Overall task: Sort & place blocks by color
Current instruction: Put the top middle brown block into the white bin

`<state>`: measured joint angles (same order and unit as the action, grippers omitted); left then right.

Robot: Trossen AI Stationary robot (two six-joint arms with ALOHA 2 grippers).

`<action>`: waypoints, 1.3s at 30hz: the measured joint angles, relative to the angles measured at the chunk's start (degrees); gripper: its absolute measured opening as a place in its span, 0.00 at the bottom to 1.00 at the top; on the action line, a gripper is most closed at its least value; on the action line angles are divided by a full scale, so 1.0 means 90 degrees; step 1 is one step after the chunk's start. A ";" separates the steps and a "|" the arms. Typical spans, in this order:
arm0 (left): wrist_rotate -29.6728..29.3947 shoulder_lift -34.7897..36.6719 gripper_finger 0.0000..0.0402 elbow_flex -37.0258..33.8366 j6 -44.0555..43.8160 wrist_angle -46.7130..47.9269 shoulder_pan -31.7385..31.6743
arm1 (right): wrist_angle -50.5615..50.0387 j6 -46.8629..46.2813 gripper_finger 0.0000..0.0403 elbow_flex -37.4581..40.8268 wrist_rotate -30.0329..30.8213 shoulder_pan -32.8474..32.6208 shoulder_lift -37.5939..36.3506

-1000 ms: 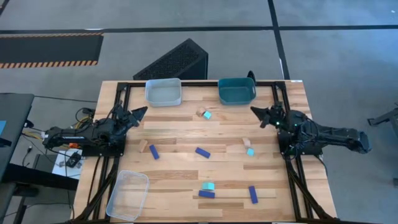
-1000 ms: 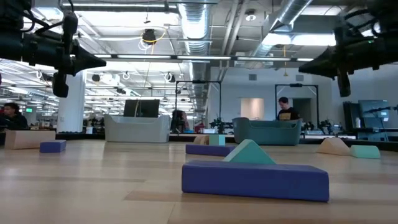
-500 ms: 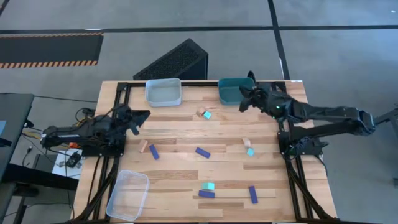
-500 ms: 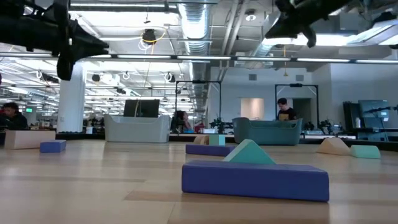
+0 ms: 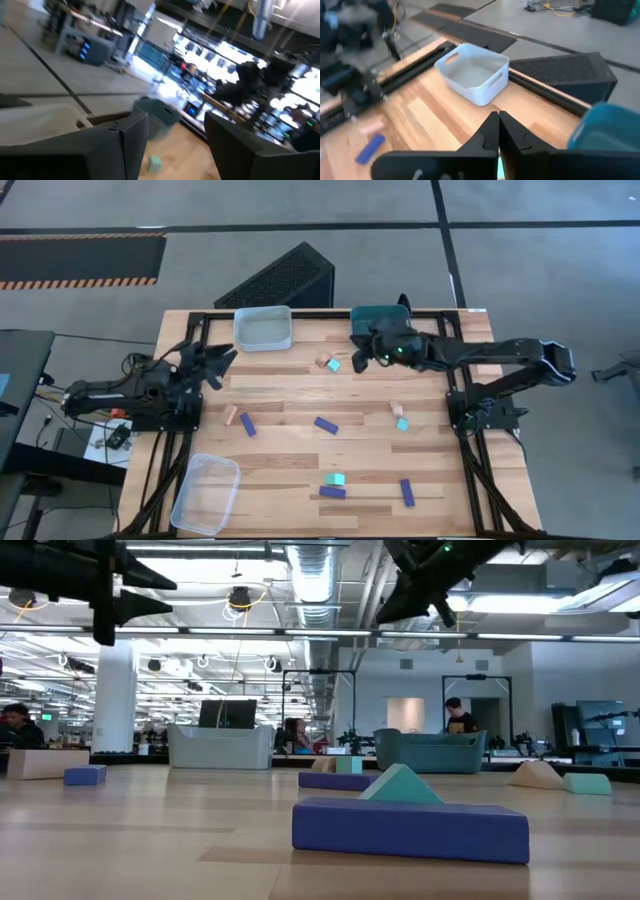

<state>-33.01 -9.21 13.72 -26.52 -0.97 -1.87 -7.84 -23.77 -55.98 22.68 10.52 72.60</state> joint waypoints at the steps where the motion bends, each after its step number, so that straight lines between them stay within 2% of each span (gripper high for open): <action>1: -0.0102 -0.0179 0.45 0.0000 0.0054 -0.0255 0.0000 | -0.0191 0.0095 0.07 -0.0166 -0.0205 0.0107 0.0044; 7: -0.0179 -0.1624 0.42 0.0002 0.0212 -0.1843 0.0000 | -0.1129 0.0718 0.18 -0.0930 -0.1159 0.0757 -0.0028; 12: -0.0042 -0.2743 0.42 0.0002 0.0098 -0.2939 0.0013 | -0.1517 0.0959 0.28 -0.1028 -0.1232 0.1051 -0.0356; 16: -0.0119 -0.3342 0.42 0.0032 0.0087 -0.3510 0.0092 | -0.2303 0.0779 0.39 -0.1023 -0.1229 0.1189 -0.0403; 19: -0.0199 -0.3694 0.42 0.0242 0.0168 -0.3504 0.0142 | -0.2828 0.0765 0.47 -0.1023 -0.1227 0.1163 -0.0402; 25: -0.0202 -0.4551 0.42 0.0934 0.0992 -0.3301 0.0165 | -0.3341 0.0598 0.61 -0.0991 -0.1205 0.0903 -0.0332; 29: -0.0132 -0.5150 0.42 0.1396 0.1373 -0.2997 0.0084 | -0.3215 0.0116 0.62 -0.0480 -0.1178 0.0674 -0.0354; 36: 0.0695 -0.6224 0.42 0.2103 0.1126 -0.2577 -0.0301 | -0.2978 -0.1033 0.62 0.0234 -0.1147 -0.0040 -0.0398; 39: 0.1009 -0.6848 0.46 0.2595 0.1403 -0.2313 -0.0487 | -0.2965 -0.1400 0.62 0.0246 -0.0772 -0.0371 -0.0408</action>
<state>-23.93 -70.85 37.07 -13.89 -21.79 -6.25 -34.53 -36.36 -53.77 15.73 7.18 68.93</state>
